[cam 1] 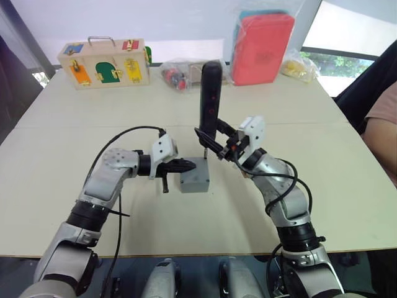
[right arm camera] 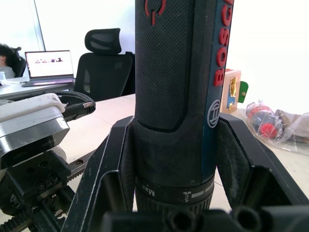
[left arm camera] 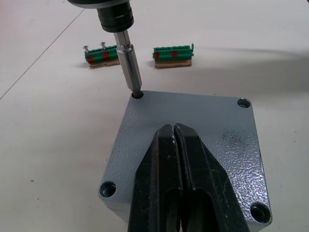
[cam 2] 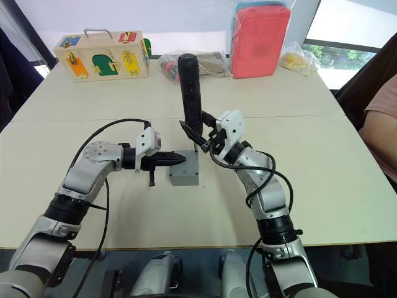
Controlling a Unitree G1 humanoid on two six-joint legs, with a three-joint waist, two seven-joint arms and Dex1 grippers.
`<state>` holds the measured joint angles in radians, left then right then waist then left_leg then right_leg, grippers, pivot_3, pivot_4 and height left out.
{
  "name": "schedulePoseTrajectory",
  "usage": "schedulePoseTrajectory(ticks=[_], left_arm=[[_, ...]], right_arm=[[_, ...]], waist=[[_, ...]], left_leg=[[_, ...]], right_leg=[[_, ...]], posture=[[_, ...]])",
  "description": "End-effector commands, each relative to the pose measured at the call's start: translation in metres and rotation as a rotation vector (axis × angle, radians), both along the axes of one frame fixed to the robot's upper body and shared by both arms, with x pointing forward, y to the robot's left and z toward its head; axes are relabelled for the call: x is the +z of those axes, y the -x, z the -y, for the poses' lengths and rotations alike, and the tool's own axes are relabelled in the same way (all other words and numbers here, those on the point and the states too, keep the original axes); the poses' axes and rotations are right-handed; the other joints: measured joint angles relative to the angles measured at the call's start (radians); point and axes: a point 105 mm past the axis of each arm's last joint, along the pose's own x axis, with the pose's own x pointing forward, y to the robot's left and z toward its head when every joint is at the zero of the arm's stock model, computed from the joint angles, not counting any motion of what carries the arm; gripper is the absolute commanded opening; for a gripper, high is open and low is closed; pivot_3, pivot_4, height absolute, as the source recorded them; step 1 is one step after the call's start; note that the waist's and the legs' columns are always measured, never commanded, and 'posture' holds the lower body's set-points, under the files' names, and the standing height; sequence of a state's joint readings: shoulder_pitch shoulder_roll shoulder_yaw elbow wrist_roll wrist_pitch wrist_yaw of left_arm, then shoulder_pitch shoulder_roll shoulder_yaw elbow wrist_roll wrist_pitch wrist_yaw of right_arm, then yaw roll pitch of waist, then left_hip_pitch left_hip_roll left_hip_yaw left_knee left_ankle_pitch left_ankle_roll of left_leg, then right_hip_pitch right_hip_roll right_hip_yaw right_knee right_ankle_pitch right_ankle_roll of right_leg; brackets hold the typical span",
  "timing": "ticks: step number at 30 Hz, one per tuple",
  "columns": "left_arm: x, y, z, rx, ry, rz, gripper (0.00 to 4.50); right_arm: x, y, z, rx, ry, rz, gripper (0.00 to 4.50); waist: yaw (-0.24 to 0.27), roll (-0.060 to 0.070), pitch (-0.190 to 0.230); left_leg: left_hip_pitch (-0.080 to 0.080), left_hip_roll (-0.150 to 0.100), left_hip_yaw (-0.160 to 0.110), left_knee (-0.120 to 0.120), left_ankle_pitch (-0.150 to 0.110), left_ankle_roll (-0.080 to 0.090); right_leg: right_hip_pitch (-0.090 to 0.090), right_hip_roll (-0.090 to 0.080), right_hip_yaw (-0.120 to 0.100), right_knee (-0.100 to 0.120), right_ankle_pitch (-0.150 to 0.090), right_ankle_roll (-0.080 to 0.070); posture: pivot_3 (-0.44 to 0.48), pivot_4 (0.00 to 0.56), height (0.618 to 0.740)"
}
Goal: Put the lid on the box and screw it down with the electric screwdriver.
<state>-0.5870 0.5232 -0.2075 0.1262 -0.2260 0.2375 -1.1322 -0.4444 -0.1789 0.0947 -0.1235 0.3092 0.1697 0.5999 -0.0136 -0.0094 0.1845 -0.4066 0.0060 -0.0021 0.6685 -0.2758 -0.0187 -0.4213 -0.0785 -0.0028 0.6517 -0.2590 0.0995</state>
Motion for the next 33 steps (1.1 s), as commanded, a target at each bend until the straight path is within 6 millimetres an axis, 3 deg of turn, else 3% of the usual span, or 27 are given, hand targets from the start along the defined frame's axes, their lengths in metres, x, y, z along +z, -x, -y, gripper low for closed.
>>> schedulePoseTrajectory(ticks=[1, 8, 33], left_arm=[[-0.007, 0.000, 0.000, 0.004, -0.024, -0.007, 0.00], [-0.011, 0.002, 0.002, 0.001, -0.027, -0.015, 0.00], [-0.018, 0.005, 0.004, 0.008, -0.033, -0.038, 0.00]], right_arm=[[-0.026, 0.003, -0.004, 0.019, 0.055, -0.086, 1.81], [-0.043, 0.002, -0.004, 0.011, 0.108, -0.158, 1.81], [-0.090, 0.000, -0.002, -0.057, 0.259, -0.437, 1.81]], waist=[[0.000, 0.000, -0.002], [-0.001, 0.000, -0.006], [-0.001, -0.001, -0.039]], left_leg=[[0.000, 0.000, 0.000, 0.000, 0.000, 0.000], [0.016, 0.000, 0.000, -0.003, -0.001, 0.001], [0.018, 0.001, -0.001, -0.004, -0.002, 0.003]], right_leg=[[0.001, 0.000, 0.000, 0.000, 0.000, 0.000], [0.016, 0.001, 0.000, -0.004, -0.001, 0.000], [0.018, 0.001, 0.000, -0.005, -0.002, -0.002]], posture=[[0.000, 0.150, 0.730], [0.000, 0.150, 0.730], [0.000, 0.150, 0.730]])
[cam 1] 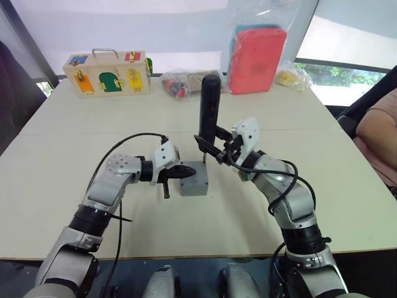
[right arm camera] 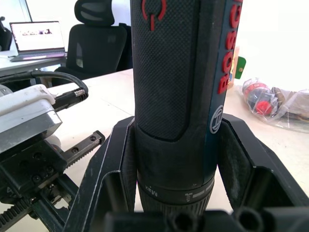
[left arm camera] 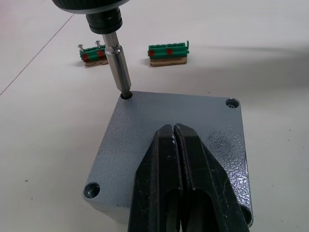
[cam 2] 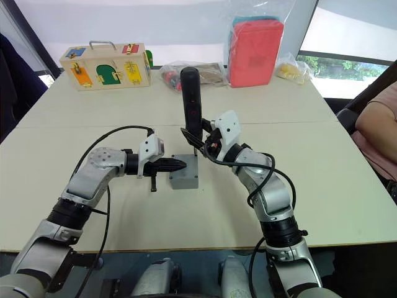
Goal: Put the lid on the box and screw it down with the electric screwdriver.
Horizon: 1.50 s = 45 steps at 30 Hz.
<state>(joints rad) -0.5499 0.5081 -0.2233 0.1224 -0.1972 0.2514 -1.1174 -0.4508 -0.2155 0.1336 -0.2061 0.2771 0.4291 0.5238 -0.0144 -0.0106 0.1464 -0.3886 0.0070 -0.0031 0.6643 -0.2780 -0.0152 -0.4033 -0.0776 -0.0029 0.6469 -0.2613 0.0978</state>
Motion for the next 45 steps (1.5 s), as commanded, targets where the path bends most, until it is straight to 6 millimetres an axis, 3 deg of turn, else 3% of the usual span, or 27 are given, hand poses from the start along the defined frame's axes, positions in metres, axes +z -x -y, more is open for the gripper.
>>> schedulePoseTrajectory(ticks=[1, 6, 10, 18, 21, 24, 26, 28, 30, 33, 38, 43, 45], left_arm=[[-0.002, 0.002, 0.002, -0.009, -0.012, 0.002, 0.00], [-0.006, 0.002, 0.000, -0.002, -0.018, -0.006, 0.00], [-0.007, 0.002, -0.001, 0.000, -0.021, -0.007, 0.00], [-0.007, 0.001, -0.002, 0.004, -0.023, -0.007, 0.00], [-0.007, 0.002, -0.002, 0.000, -0.024, -0.006, 0.00], [-0.003, 0.005, -0.002, -0.010, -0.018, -0.002, 0.00], [0.000, 0.008, -0.003, -0.021, -0.009, -0.001, 0.00], [0.006, 0.011, -0.003, -0.029, -0.002, 0.009, 0.00], [0.023, 0.013, -0.003, -0.035, 0.045, 0.043, 0.00], [0.046, 0.019, -0.001, -0.055, 0.098, 0.074, 0.00], [0.073, 0.030, 0.001, -0.097, 0.135, 0.114, 0.00], [0.092, 0.045, 0.000, -0.152, 0.125, 0.159, 0.00], [0.095, 0.049, -0.005, -0.157, 0.121, 0.165, 0.00]], right_arm=[[-0.073, 0.003, 0.002, -0.014, 0.138, -0.279, 1.81], [-0.081, 0.004, 0.004, -0.032, 0.165, -0.307, 1.81], [-0.079, 0.003, 0.003, -0.034, 0.154, -0.301, 1.81], [-0.068, -0.001, 0.006, -0.048, 0.145, -0.255, 1.81], [-0.043, -0.001, 0.004, -0.033, 0.102, -0.170, 1.81], [0.008, 0.007, 0.000, 0.010, -0.039, -0.105, 1.81], [0.031, 0.011, 0.001, 0.018, -0.074, -0.055, 1.81], [0.058, 0.011, 0.010, -0.022, -0.136, -0.007, 1.81], [0.092, 0.014, 0.026, -0.051, -0.218, -0.002, 1.81], [0.109, 0.014, 0.048, -0.101, -0.209, -0.035, 1.81], [0.111, 0.003, 0.089, -0.263, -0.100, -0.182, 1.81], [0.078, -0.008, 0.155, -0.503, 0.139, -0.476, 1.81], [0.065, -0.008, 0.167, -0.536, 0.197, -0.575, 1.81]], waist=[[0.000, -0.001, -0.002], [0.000, -0.003, -0.005], [0.001, -0.003, -0.005], [0.001, -0.003, -0.005], [0.001, -0.003, -0.005], [0.002, -0.002, -0.003], [0.001, 0.000, -0.001], [0.000, 0.002, 0.001], [0.000, 0.005, 0.008], [0.004, 0.006, 0.018], [0.003, 0.005, 0.018], [0.002, 0.005, 0.025], [0.001, 0.005, 0.028]], left_leg=[[0.000, 0.000, 0.000, 0.000, 0.000, 0.000], [0.003, 0.000, 0.000, -0.001, -0.001, 0.001], [0.015, 0.003, 0.000, -0.003, -0.005, 0.007], [0.015, 0.003, 0.000, -0.003, -0.005, 0.008], [0.015, 0.003, 0.000, -0.003, -0.005, 0.008], [0.014, 0.003, -0.001, -0.003, -0.005, 0.008], [0.012, 0.004, -0.001, -0.003, -0.005, 0.008], [0.007, 0.004, -0.001, -0.003, -0.005, 0.008], [-0.003, 0.003, -0.001, -0.003, -0.005, 0.008], [-0.012, 0.003, -0.001, -0.001, -0.004, 0.006], [-0.021, 0.002, -0.002, 0.001, -0.003, 0.006], [-0.021, 0.001, 0.000, 0.001, -0.003, 0.006], [-0.021, 0.001, 0.000, 0.001, -0.003, 0.006]], right_leg=[[0.000, 0.000, 0.000, 0.000, 0.000, 0.000], [0.003, 0.000, 0.000, -0.001, -0.001, -0.001], [0.015, -0.001, 0.000, -0.003, -0.006, -0.005], [0.015, -0.001, 0.000, -0.003, -0.007, -0.005], [0.015, -0.001, 0.000, -0.003, -0.007, -0.005], [0.013, -0.001, 0.000, -0.003, -0.007, -0.005], [0.011, -0.002, 0.000, -0.003, -0.007, -0.005], [0.007, -0.002, 0.000, -0.003, -0.007, -0.005], [-0.005, -0.002, 0.000, 0.000, -0.005, -0.003], [-0.013, -0.002, 0.000, 0.003, -0.004, -0.003], [-0.021, -0.003, -0.002, 0.002, -0.003, -0.003], [-0.021, -0.004, -0.001, 0.001, -0.003, -0.003], [-0.021, -0.003, -0.001, 0.001, -0.003, -0.003]], posture=[[0.000, 0.150, 0.730], [0.000, 0.150, 0.730], [0.000, 0.150, 0.730], [0.000, 0.150, 0.730], [0.000, 0.150, 0.730], [0.000, 0.150, 0.730], [0.000, 0.150, 0.730], [0.000, 0.150, 0.730], [0.000, 0.150, 0.730], [0.000, 0.150, 0.730], [0.000, 0.150, 0.730], [0.000, 0.150, 0.730], [0.000, 0.150, 0.730]])
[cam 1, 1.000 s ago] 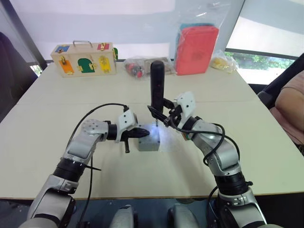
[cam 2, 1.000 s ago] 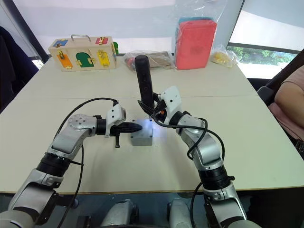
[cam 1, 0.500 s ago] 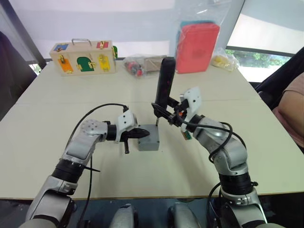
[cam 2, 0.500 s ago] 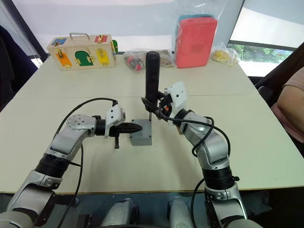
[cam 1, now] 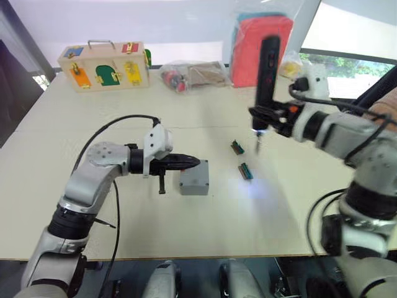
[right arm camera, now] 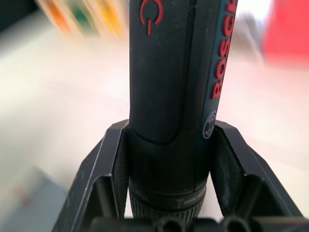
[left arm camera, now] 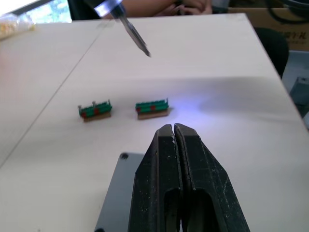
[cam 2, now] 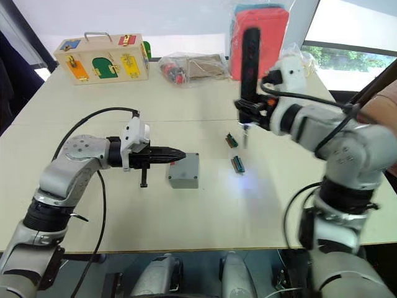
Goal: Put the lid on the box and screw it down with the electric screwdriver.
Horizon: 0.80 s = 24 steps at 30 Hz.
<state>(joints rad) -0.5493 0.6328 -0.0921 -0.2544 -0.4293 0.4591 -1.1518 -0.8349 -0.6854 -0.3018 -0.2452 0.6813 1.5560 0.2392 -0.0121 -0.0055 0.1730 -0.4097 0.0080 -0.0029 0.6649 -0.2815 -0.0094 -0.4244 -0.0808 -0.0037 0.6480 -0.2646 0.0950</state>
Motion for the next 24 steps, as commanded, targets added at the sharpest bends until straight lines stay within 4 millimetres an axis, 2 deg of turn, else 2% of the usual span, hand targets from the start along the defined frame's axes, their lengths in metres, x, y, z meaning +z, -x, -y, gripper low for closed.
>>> schedulePoseTrajectory(ticks=[1, 2, 4, 9, 13, 18, 20, 21, 22, 23, 24], left_arm=[[0.018, 0.010, -0.004, -0.026, 0.017, 0.049, 0.00], [0.018, 0.008, 0.002, -0.027, 0.019, 0.048, 0.00], [0.019, 0.011, -0.004, -0.020, 0.023, 0.044, 0.00], [0.019, 0.012, -0.001, 0.010, 0.039, 0.041, 0.00], [0.017, 0.018, -0.005, 0.043, 0.025, 0.036, 0.00], [0.010, 0.019, -0.011, 0.079, -0.009, 0.024, 0.00], [0.007, 0.014, -0.013, 0.106, -0.008, 0.004, 0.00], [0.006, 0.012, -0.015, 0.115, -0.004, -0.006, 0.00], [0.004, 0.010, -0.017, 0.128, -0.012, -0.006, 0.00], [0.002, 0.010, -0.021, 0.135, -0.030, -0.001, 0.00], [0.000, 0.007, -0.025, 0.156, -0.042, -0.002, 0.00]], right_arm=[[-0.004, 0.000, 0.018, -0.041, 0.050, -0.108, 1.81], [-0.006, -0.001, 0.025, -0.051, 0.049, -0.130, 1.81], [-0.031, -0.012, 0.045, -0.143, 0.075, -0.277, 1.81], [-0.067, -0.020, 0.065, -0.179, 0.121, -0.448, 1.81], [-0.089, -0.024, 0.070, -0.164, 0.156, -0.530, 1.81], [-0.116, -0.028, 0.071, -0.151, 0.191, -0.579, 1.81], [-0.115, -0.031, 0.068, -0.132, 0.176, -0.558, 2.79], [-0.113, -0.033, 0.065, -0.123, 0.170, -0.546, 2.95], [-0.108, -0.036, 0.062, -0.110, 0.171, -0.518, 3.37], [-0.102, -0.037, 0.058, -0.093, 0.170, -0.489, 3.70], [-0.084, -0.040, 0.052, -0.055, 0.182, -0.413, 4.05]], waist=[[-0.001, 0.000, 0.002], [-0.007, 0.001, 0.005], [-0.012, 0.002, 0.006], [-0.005, 0.005, 0.012], [-0.006, 0.004, 0.012], [-0.004, -0.004, 0.013], [-0.004, -0.006, 0.012], [-0.004, -0.006, 0.012], [-0.004, -0.006, 0.012], [-0.004, -0.007, 0.012], [-0.004, -0.007, 0.012]], left_leg=[[0.000, -0.001, 0.000, 0.000, 0.000, 0.000], [0.000, -0.001, 0.000, 0.000, 0.000, 0.000], [0.000, -0.001, 0.001, 0.000, 0.000, 0.000], [0.001, 0.000, 0.002, 0.000, 0.000, 0.000], [0.000, -0.001, 0.003, 0.000, 0.000, 0.000], [0.001, -0.001, 0.002, 0.002, 0.000, 0.000], [0.002, 0.000, 0.002, 0.003, 0.000, 0.000], [0.003, -0.001, 0.002, 0.004, 0.001, -0.001], [0.003, -0.001, 0.002, 0.004, 0.001, -0.001], [0.004, -0.001, 0.002, 0.005, 0.001, -0.001], [0.004, -0.001, 0.002, 0.005, 0.001, -0.001]], right_leg=[[0.000, 0.000, 0.000, 0.000, 0.000, 0.000], [0.000, 0.001, 0.000, 0.000, 0.000, 0.000], [0.000, 0.002, 0.000, 0.000, 0.000, 0.000], [-0.001, 0.003, 0.001, 0.001, 0.000, 0.000], [-0.001, 0.003, 0.001, 0.000, 0.000, 0.000], [0.001, 0.003, 0.001, 0.000, 0.001, 0.002], [0.004, 0.003, 0.001, -0.002, 0.003, 0.002], [0.006, 0.003, 0.001, -0.002, 0.003, 0.001], [0.006, 0.003, 0.001, -0.003, 0.003, 0.001], [0.007, 0.003, 0.001, -0.003, 0.003, 0.001], [0.007, 0.003, 0.001, -0.003, 0.004, 0.002]], posture=[[0.000, 0.150, 0.730], [0.000, 0.150, 0.730], [0.000, 0.150, 0.730], [0.000, 0.150, 0.730], [0.000, 0.150, 0.730], [0.000, 0.150, 0.730], [0.000, 0.150, 0.730], [0.000, 0.150, 0.730], [0.000, 0.150, 0.730], [0.000, 0.150, 0.730], [0.000, 0.150, 0.730]])
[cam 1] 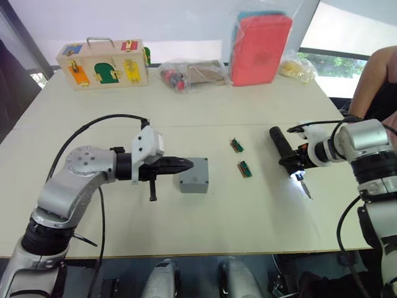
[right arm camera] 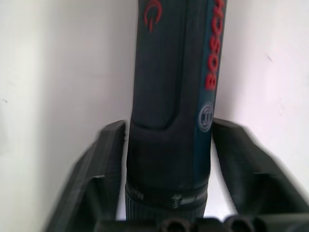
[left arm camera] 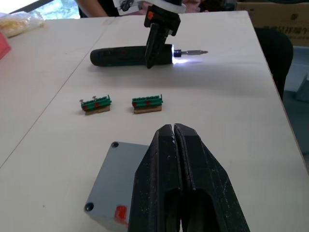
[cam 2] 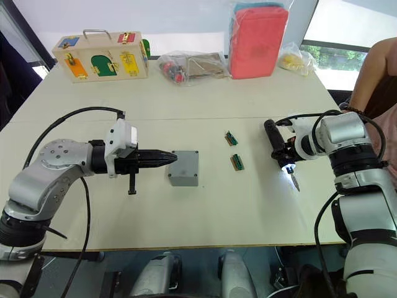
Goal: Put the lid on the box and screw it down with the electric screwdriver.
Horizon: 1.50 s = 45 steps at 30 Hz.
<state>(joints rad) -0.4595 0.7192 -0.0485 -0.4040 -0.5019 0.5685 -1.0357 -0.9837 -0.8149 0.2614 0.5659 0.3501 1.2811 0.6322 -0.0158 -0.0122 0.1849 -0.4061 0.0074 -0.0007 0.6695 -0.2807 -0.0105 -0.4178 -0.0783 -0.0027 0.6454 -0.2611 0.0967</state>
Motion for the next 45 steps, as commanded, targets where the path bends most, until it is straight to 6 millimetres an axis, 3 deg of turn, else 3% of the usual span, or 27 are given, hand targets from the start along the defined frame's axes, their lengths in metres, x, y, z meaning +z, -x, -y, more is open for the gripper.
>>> schedulePoseTrajectory(ticks=[1, 5, 8, 9, 12, 15, 17, 18, 19, 22, 23, 33, 40, 45], left_arm=[[0.000, -0.007, -0.016, 0.068, -0.033, 0.024, 0.00], [-0.001, -0.013, -0.027, 0.119, -0.041, 0.013, 0.00], [-0.014, -0.021, -0.051, 0.203, -0.080, -0.015, 0.00], [-0.019, -0.023, -0.055, 0.220, -0.093, -0.018, 0.00], [-0.028, -0.028, -0.063, 0.258, -0.092, -0.038, 0.00], [-0.038, -0.025, -0.066, 0.249, -0.110, -0.050, 0.00], [-0.051, -0.025, -0.057, 0.235, -0.103, -0.073, 0.00], [-0.056, -0.026, -0.052, 0.231, -0.095, -0.079, 0.00], [-0.059, -0.027, -0.048, 0.228, -0.083, -0.088, 0.00], [-0.066, -0.033, -0.040, 0.231, -0.066, -0.091, 0.00], [-0.069, -0.035, -0.038, 0.232, -0.068, -0.090, 0.00], [-0.078, -0.062, -0.010, 0.208, -0.023, -0.069, 0.00], [-0.074, -0.088, 0.012, 0.198, -0.003, -0.025, 0.00], [-0.072, -0.099, 0.007, 0.212, -0.030, 0.014, 0.00]], right_arm=[[0.039, -0.008, -0.012, 0.100, 0.013, 0.173, 4.32], [0.075, -0.002, -0.025, 0.223, 0.067, 0.347, 4.46], [0.106, 0.017, -0.066, 0.401, 0.005, 0.546, 4.46], [0.105, 0.024, -0.075, 0.433, -0.041, 0.555, 4.46], [0.095, 0.042, -0.105, 0.528, -0.099, 0.599, 3.90], [0.078, 0.053, -0.126, 0.577, -0.157, 0.596, 2.96], [0.051, 0.058, -0.142, 0.595, -0.201, 0.577, 2.04], [0.041, 0.060, -0.149, 0.609, -0.203, 0.581, 1.84], [0.034, 0.061, -0.155, 0.617, -0.211, 0.584, 1.25], [0.021, 0.061, -0.168, 0.623, -0.225, 0.585, 0.19], [0.016, 0.062, -0.170, 0.625, -0.230, 0.578, 0.09], [-0.009, 0.078, -0.193, 0.704, -0.282, 0.483, 0.09], [-0.006, 0.089, -0.198, 0.734, -0.279, 0.466, 0.09], [0.002, 0.085, -0.188, 0.718, -0.204, 0.495, 0.09]], waist=[[0.000, 0.001, 0.001], [0.003, 0.005, 0.004], [0.004, 0.004, 0.004], [-0.001, 0.005, 0.004], [-0.001, 0.003, 0.004], [0.005, 0.003, 0.004], [0.007, 0.003, 0.004], [0.009, 0.002, 0.003], [0.009, 0.001, 0.003], [0.003, 0.001, 0.003], [0.003, 0.001, 0.003], [0.005, 0.001, 0.003], [0.005, 0.001, 0.003], [0.001, 0.001, 0.003]], left_leg=[[0.000, 0.000, 0.000, 0.000, 0.000, 0.000], [-0.006, 0.000, 0.000, -0.002, 0.000, 0.000], [-0.006, 0.001, 0.000, -0.004, 0.000, 0.000], [-0.006, 0.001, 0.000, -0.004, 0.000, 0.000], [-0.004, 0.002, 0.001, -0.004, 0.000, 0.000], [-0.003, 0.003, 0.000, -0.002, 0.000, 0.000], [-0.003, 0.003, 0.000, -0.002, 0.000, 0.000], [-0.004, 0.002, -0.001, -0.002, 0.000, 0.000], [-0.003, 0.002, -0.001, -0.002, 0.000, 0.000], [-0.004, 0.000, 0.000, -0.001, 0.000, -0.001], [-0.004, 0.000, 0.000, -0.001, 0.000, -0.001], [-0.003, -0.001, -0.001, -0.001, 0.001, -0.001], [-0.003, -0.001, -0.001, -0.001, 0.001, -0.001], [-0.003, -0.002, -0.001, -0.001, 0.001, -0.001]], right_leg=[[0.000, 0.000, 0.000, 0.000, 0.000, 0.000], [-0.009, 0.000, 0.000, 0.003, 0.001, 0.001], [-0.009, 0.001, 0.000, 0.002, 0.000, 0.001], [-0.009, 0.001, 0.000, 0.001, 0.000, 0.001], [-0.009, 0.001, 0.000, 0.002, 0.001, 0.001], [-0.007, 0.000, 0.000, 0.003, 0.001, 0.001], [-0.006, -0.001, 0.000, 0.003, 0.001, 0.001], [-0.006, -0.001, 0.000, 0.003, 0.001, 0.001], [-0.005, -0.001, 0.000, 0.003, 0.001, 0.001], [-0.006, -0.002, 0.000, 0.003, 0.001, 0.002], [-0.006, -0.003, 0.000, 0.003, 0.001, 0.002], [-0.006, -0.001, -0.001, 0.004, 0.001, 0.002], [-0.006, -0.001, -0.001, 0.004, 0.001, 0.002], [-0.006, -0.001, -0.001, 0.004, 0.001, 0.002]], posture=[[0.000, 0.150, 0.730], [0.000, 0.150, 0.730], [0.000, 0.150, 0.730], [0.000, 0.150, 0.730], [0.000, 0.150, 0.730], [0.000, 0.150, 0.730], [0.000, 0.150, 0.730], [0.000, 0.150, 0.730], [0.000, 0.150, 0.730], [0.000, 0.150, 0.730], [0.000, 0.150, 0.730], [0.000, 0.150, 0.730], [0.000, 0.150, 0.730], [0.000, 0.150, 0.730]])
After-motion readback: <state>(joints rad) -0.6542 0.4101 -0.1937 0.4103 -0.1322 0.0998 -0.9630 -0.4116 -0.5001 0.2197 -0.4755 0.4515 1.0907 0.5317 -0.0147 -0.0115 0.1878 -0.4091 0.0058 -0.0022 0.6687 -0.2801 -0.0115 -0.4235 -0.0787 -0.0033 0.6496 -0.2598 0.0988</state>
